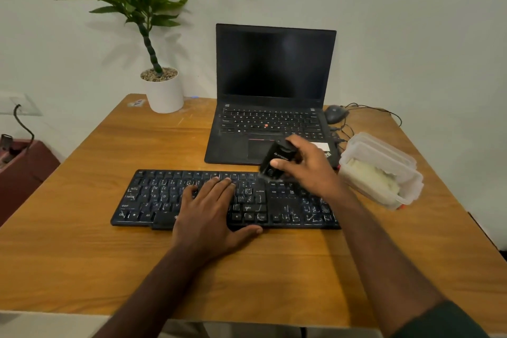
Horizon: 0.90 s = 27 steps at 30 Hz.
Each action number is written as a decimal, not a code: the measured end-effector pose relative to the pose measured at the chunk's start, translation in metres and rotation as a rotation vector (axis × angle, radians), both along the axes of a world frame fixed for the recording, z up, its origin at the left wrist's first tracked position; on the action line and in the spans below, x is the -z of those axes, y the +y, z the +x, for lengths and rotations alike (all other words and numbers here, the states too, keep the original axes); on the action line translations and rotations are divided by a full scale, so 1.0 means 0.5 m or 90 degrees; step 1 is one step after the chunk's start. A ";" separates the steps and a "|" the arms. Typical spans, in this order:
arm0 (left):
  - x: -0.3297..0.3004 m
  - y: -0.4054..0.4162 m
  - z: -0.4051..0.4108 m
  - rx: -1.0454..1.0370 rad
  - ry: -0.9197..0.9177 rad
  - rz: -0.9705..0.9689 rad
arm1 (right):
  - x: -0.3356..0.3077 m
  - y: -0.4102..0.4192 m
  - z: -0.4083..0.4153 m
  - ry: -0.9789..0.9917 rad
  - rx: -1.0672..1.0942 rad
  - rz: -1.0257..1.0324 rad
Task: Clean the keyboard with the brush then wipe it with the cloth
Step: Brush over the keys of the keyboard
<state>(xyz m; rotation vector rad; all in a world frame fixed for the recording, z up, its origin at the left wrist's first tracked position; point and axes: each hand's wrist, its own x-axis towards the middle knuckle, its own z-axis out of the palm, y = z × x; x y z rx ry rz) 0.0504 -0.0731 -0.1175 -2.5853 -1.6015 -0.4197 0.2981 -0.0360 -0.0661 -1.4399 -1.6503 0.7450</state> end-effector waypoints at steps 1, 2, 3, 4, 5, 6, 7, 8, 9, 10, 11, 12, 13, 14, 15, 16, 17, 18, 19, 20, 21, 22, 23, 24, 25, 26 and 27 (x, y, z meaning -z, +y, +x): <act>-0.001 -0.001 0.000 -0.001 -0.003 -0.001 | 0.004 0.007 -0.021 -0.011 -0.006 0.018; -0.002 -0.002 0.000 -0.002 -0.004 -0.004 | 0.004 0.012 -0.038 -0.026 -0.016 0.034; -0.004 -0.003 0.000 -0.002 -0.004 -0.008 | -0.002 0.016 -0.046 -0.036 -0.027 0.042; -0.005 -0.004 0.000 -0.001 -0.002 -0.011 | -0.010 0.018 -0.043 -0.036 -0.032 0.038; -0.005 -0.004 -0.002 0.000 0.001 -0.012 | -0.022 0.017 -0.029 -0.040 -0.036 0.034; -0.004 -0.004 -0.002 0.001 0.003 -0.013 | -0.033 0.014 -0.007 -0.051 -0.040 0.033; -0.003 -0.003 -0.003 0.000 0.003 -0.012 | -0.043 0.008 0.017 -0.071 -0.047 0.029; -0.002 -0.002 -0.004 -0.001 0.002 -0.010 | -0.050 0.003 0.042 -0.095 -0.054 0.020; -0.001 -0.001 -0.004 -0.001 0.000 -0.008 | -0.052 -0.003 0.061 -0.118 -0.060 0.011; 0.000 0.000 -0.003 -0.001 -0.001 -0.007 | -0.051 -0.008 0.073 -0.130 -0.065 0.003; 0.000 0.001 -0.002 0.000 -0.001 -0.005 | -0.048 -0.012 0.078 -0.134 -0.069 -0.001; 0.000 0.002 -0.002 0.002 -0.001 -0.001 | -0.041 -0.013 0.075 -0.130 -0.071 -0.002; -0.001 0.001 -0.002 0.003 -0.002 0.002 | -0.034 -0.013 0.065 -0.121 -0.077 -0.003; -0.002 0.001 -0.002 0.002 -0.002 0.002 | -0.028 -0.011 0.051 -0.105 -0.083 -0.007; -0.002 0.000 -0.001 0.001 0.000 0.001 | -0.024 -0.007 0.036 -0.090 -0.088 -0.012; -0.001 0.000 -0.001 -0.001 0.000 -0.001 | -0.019 0.001 0.020 -0.079 -0.092 -0.010; -0.001 0.000 0.000 -0.003 0.000 -0.002 | -0.015 0.009 0.004 -0.079 -0.097 -0.001; -0.001 -0.001 0.001 -0.004 -0.001 -0.002 | -0.012 0.016 -0.013 -0.090 -0.103 0.014; -0.001 -0.002 0.001 -0.005 -0.001 -0.001 | -0.009 0.020 -0.030 -0.107 -0.108 0.031; -0.001 -0.002 0.001 -0.004 -0.003 0.002 | -0.005 0.024 -0.045 -0.125 -0.110 0.050; -0.002 -0.003 0.001 -0.004 -0.005 0.004 | -0.002 0.026 -0.056 -0.141 -0.109 0.069; -0.003 -0.003 0.000 -0.003 -0.007 0.004 | 0.001 0.025 -0.062 -0.154 -0.103 0.083; -0.004 -0.004 0.000 -0.002 -0.008 0.003 | 0.002 0.023 -0.061 -0.166 -0.093 0.090; -0.005 -0.005 -0.001 -0.001 -0.009 0.002 | -0.001 0.021 -0.054 -0.179 -0.079 0.092; -0.006 -0.005 -0.001 0.000 -0.011 0.002 | -0.007 0.020 -0.042 -0.194 -0.062 0.094; -0.005 -0.004 -0.001 0.000 -0.012 0.002 | -0.014 0.019 -0.025 -0.207 -0.043 0.094; -0.004 -0.004 0.000 -0.001 -0.013 0.002 | -0.022 0.016 -0.007 -0.210 -0.023 0.096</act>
